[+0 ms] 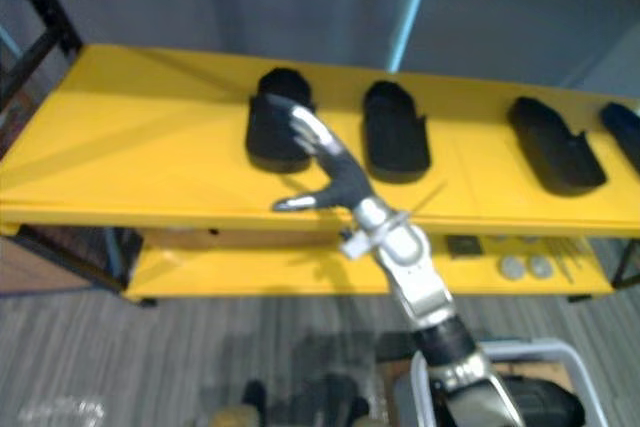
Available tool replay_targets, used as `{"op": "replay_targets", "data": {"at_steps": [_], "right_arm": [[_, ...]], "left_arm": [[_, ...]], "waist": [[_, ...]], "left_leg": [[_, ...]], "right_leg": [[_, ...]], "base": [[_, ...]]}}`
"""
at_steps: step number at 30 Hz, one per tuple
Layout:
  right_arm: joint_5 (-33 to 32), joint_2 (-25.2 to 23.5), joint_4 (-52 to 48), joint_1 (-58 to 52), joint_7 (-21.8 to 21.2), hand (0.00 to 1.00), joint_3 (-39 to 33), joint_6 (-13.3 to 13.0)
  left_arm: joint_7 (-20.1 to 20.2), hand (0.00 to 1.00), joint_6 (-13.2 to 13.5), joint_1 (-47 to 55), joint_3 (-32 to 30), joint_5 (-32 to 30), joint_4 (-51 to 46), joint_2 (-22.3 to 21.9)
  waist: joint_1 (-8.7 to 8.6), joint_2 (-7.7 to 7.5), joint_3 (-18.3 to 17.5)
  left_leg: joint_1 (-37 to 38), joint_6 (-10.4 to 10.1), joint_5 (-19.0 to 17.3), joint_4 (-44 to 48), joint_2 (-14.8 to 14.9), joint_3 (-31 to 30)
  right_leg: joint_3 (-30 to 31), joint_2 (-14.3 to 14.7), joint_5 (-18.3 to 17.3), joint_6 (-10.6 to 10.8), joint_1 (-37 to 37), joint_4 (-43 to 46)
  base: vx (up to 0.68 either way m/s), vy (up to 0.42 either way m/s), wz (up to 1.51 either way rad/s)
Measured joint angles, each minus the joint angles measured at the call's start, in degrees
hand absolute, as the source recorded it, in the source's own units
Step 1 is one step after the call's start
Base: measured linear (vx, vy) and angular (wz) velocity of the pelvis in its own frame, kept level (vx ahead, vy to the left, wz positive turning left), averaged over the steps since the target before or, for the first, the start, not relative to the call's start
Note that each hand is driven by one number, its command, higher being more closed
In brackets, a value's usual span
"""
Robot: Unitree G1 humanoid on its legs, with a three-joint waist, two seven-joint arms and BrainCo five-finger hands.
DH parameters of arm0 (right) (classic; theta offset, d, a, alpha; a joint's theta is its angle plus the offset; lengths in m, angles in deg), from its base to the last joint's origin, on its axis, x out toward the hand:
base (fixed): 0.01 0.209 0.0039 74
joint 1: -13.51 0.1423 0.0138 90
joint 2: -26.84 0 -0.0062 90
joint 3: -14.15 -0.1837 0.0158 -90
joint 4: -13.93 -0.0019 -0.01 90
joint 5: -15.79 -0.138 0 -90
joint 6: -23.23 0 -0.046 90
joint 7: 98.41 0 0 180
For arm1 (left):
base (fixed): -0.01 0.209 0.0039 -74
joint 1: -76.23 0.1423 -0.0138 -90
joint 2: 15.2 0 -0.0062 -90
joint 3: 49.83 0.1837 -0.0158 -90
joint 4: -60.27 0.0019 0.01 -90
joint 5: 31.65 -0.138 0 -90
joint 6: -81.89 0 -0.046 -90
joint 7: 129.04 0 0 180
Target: Walk over and take plastic housings, then place them on the shelf
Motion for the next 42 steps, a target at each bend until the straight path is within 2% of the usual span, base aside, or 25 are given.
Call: {"op": "replay_targets", "data": {"at_steps": [3, 7, 8, 12, 15, 17, 20, 22, 25, 26, 27, 31, 32, 34, 36, 37, 38, 39, 40, 41, 42], "right_arm": [[-0.04, -0.15, 0.36, -10.91, 4.72, 0.00, -6.88, 0.02], [-0.24, -2.71, 2.81, -18.13, 8.70, 0.00, -11.42, 0.98], [-0.27, -4.16, 4.53, -20.21, 9.85, 0.00, -12.43, 1.15], [0.04, -7.88, 10.89, -26.19, 12.49, 0.00, -14.45, 1.18], [0.11, -9.44, 15.40, -27.76, 17.45, 0.00, -16.90, 1.17], [0.21, -10.42, 16.36, -28.53, 21.11, 0.00, -18.87, 1.08], [0.21, -11.77, 15.99, -30.29, 25.42, 0.00, -20.14, 0.87], [0.09, -11.95, 15.70, -31.29, 26.88, 0.00, -20.17, 0.87], [-0.05, -13.21, 14.11, -33.63, 27.03, 0.00, -20.11, 0.86], [-0.10, -13.37, 14.07, -34.45, 25.97, 0.00, -20.10, 0.75], [-0.17, -13.38, 14.13, -35.30, 24.57, 0.00, -20.04, 0.27], [-0.03, -13.10, 14.08, -37.67, 23.26, 0.00, -20.06, -2.12], [-0.02, -13.01, 13.92, -37.42, 23.24, 0.00, -19.66, -2.66], [-0.07, -12.80, 13.81, -36.31, 23.04, 0.00, -18.68, -2.99], [-0.17, -12.73, 13.83, -35.24, 21.79, 0.00, -17.67, -2.96], [-0.14, -12.54, 14.11, -33.93, 20.40, 0.00, -16.61, -2.75], [0.05, -11.68, 14.13, -31.88, 18.62, 0.00, -14.82, -2.72], [0.08, -10.87, 14.13, -30.69, 17.93, 0.00, -13.85, -2.72], [0.07, -8.86, 14.21, -28.06, 16.51, 0.00, -12.09, -2.73], [0.02, -7.43, 14.70, -25.15, 15.24, 0.00, -10.68, -2.59], [0.01, -6.99, 14.73, -23.81, 14.74, 0.00, -10.14, -2.41]], "left_arm": [[-0.07, 0.00, 0.33, -1.03, 0.77, -1.29, -0.05, -0.01], [-0.25, 0.00, 0.26, -1.86, 3.56, -1.83, -0.02, -0.32], [-0.28, 0.00, 0.21, -2.07, 4.98, -2.16, -0.03, -0.43], [-0.50, 0.00, -1.13, -3.26, 8.04, -4.07, -0.06, -0.16], [-0.54, 0.00, -2.71, -4.38, 10.70, -6.86, -0.02, 0.43], [-0.46, 0.00, -4.00, -5.02, 13.11, -8.75, 0.04, 1.35], [0.11, 0.00, -5.82, -5.55, 15.40, -12.29, 0.31, 2.21], [0.53, 0.00, -6.30, -5.77, 16.56, -14.84, 0.51, 2.67], [0.36, 0.00, -6.99, -5.64, 17.32, -16.66, 2.11, 3.03], [0.00, 0.00, -7.04, -5.35, 18.40, -16.45, 2.10, 3.37], [-0.37, 0.00, -7.09, -5.09, 19.31, -15.52, 2.10, 3.82], [-1.78, 0.00, -7.32, -7.49, 20.81, -12.33, 2.01, 4.56], [-1.56, 0.00, -7.41, -8.15, 21.00, -12.25, 1.89, 4.19], [-0.70, 0.00, -7.86, -8.23, 20.99, -12.29, 1.48, 3.50], [1.58, 0.00, -8.71, -8.17, 20.82, -12.25, 1.52, 3.45], [2.99, 0.00, -9.00, -7.69, 20.01, -11.78, 1.59, 3.42], [3.50, 0.00, -9.39, -6.49, 18.33, -9.50, 1.55, 3.06], [3.50, 0.00, -9.54, -5.86, 17.58, -8.35, 1.59, 2.89], [3.47, 0.00, -9.77, -4.33, 15.77, -6.09, 1.51, 2.02], [3.41, 0.00, -9.65, -3.14, 14.30, -3.91, 1.47, 0.54], [3.39, 0.00, -9.55, -2.76, 13.70, -3.33, 1.52, 0.06]], "waist": [[-1.56, 2.03, -1.39], [-2.84, 3.42, -2.37], [-3.76, 3.60, -2.63], [-4.24, 3.88, -2.83], [-5.60, 4.08, -2.94], [-6.56, 4.08, -2.94], [-6.99, 4.12, -2.96], [-7.42, 4.05, -2.86], [-9.43, 4.07, -2.63], [-9.62, 4.10, -2.36], [-9.64, 4.40, -2.28], [-11.00, 4.51, -2.10], [-10.92, 5.26, -2.00], [-10.88, 5.77, -2.23], [-10.01, 6.44, -2.11], [-9.28, 6.06, -1.53], [-7.82, 5.65, -1.30], [-7.21, 5.56, -1.16], [-6.10, 6.04, -0.84], [-4.67, 7.49, -0.88], [-3.95, 7.87, -0.91]], "left_leg": [[0.89, -0.42, -0.32, -0.01, 0.52, 1.25], [0.83, -0.70, -0.52, -0.01, 1.28, 3.32], [0.89, -0.85, -0.64, -0.01, 1.36, 3.87], [2.12, -1.35, -1.12, 0.01, 2.12, 6.11], [3.03, -1.45, -1.68, 0.04, 2.08, 7.60], [3.75, -1.42, -1.94, 0.06, 1.96, 8.84], [5.65, -1.66, -2.79, 0.09, 2.15, 12.71], [6.74, -1.83, -3.23, 0.19, 2.35, 15.32], [9.71, -2.62, -3.89, 0.32, 3.09, 21.71], [10.86, -3.21, -4.29, 0.33, 3.48, 25.12], [11.91, -3.76, -4.68, 0.33, 3.75, 27.85], [12.42, -4.63, -5.00, 0.30, 4.79, 29.93], [12.65, -4.89, -5.15, 0.30, 5.01, 30.55], [12.78, -5.19, -5.36, 0.34, 5.26, 30.95], [12.50, -5.50, -6.59, 3.15, 5.86, 30.28], [10.88, -4.23, -8.92, 10.11, 7.43, 26.83], [7.39, -0.61, -11.32, 19.59, 8.72, 19.42], [5.07, 1.17, -12.35, 24.78, 9.01, 14.87], [1.15, 4.36, -14.66, 32.71, 8.38, 4.46], [0.27, 5.48, -17.10, 35.00, 6.41, -4.37], [0.33, 5.45, -17.41, 34.48, 5.50, -7.16]], "right_leg": [[0.89, 0.94, -0.23, -0.20, 0.12, -0.11], [3.03, 1.41, -0.24, -0.24, -1.14, -0.25], [3.47, 1.88, -0.11, -0.12, -1.43, -0.22], [5.39, 2.25, 0.14, -0.46, -1.55, -0.23], [6.89, 2.31, 0.28, -0.37, -1.57, -0.19], [8.32, 2.34, 0.37, -0.28, -1.58, -0.05], [11.83, 3.04, 0.54, -0.34, -2.36, 0.62], [14.11, 3.56, 0.55, -0.39, -3.05, 1.29], [16.72, 4.87, 1.03, -1.41, -4.30, 1.45], [12.12, 4.05, 0.62, -2.44, -4.62, 1.49], [10.79, 4.13, 2.93, -2.27, -4.65, 1.16], [11.19, 5.51, 4.11, -2.10, -4.45, -1.03], [11.31, 5.80, 4.10, -2.11, -4.43, -1.12], [11.45, 6.17, 4.12, -2.16, -4.47, -1.30], [12.06, 6.53, 4.45, -2.12, -4.56, -1.38], [13.56, 7.04, 4.31, -2.35, -4.44, -1.00], [16.00, 7.23, 4.06, -2.80, -4.54, -0.39], [17.40, 7.33, 3.73, -3.42, -4.60, -0.19], [20.37, 7.69, 3.80, -3.65, -4.86, -0.08], [23.33, 8.85, 4.03, -3.65, -5.12, -0.10], [24.62, 9.30, 4.11, -3.63, -5.34, -0.10]], "base": [[-0.04, -0.025, -0.22], [-0.01, -0.014, -0.27], [0.01, -0.015, -0.20], [0.03, 0.000, -0.28], [0.03, 0.010, -0.23], [0.02, 0.034, -0.29], [0.00, 0.031, -0.58], [-0.02, 0.021, -0.73], [-0.04, 0.001, -1.05], [-0.07, -0.016, -1.32], [-0.05, -0.022, -1.28], [-0.04, -0.080, -0.41], [-0.04, -0.035, -0.10], [-0.02, -0.018, -0.11], [0.01, -0.017, -0.20], [0.04, -0.078, -0.68], [0.04, -0.077, -0.85], [0.05, -0.015, -1.08], [0.02, 0.128, -1.23], [0.02, 0.182, -1.29], [0.00, 0.228, -1.28]]}}
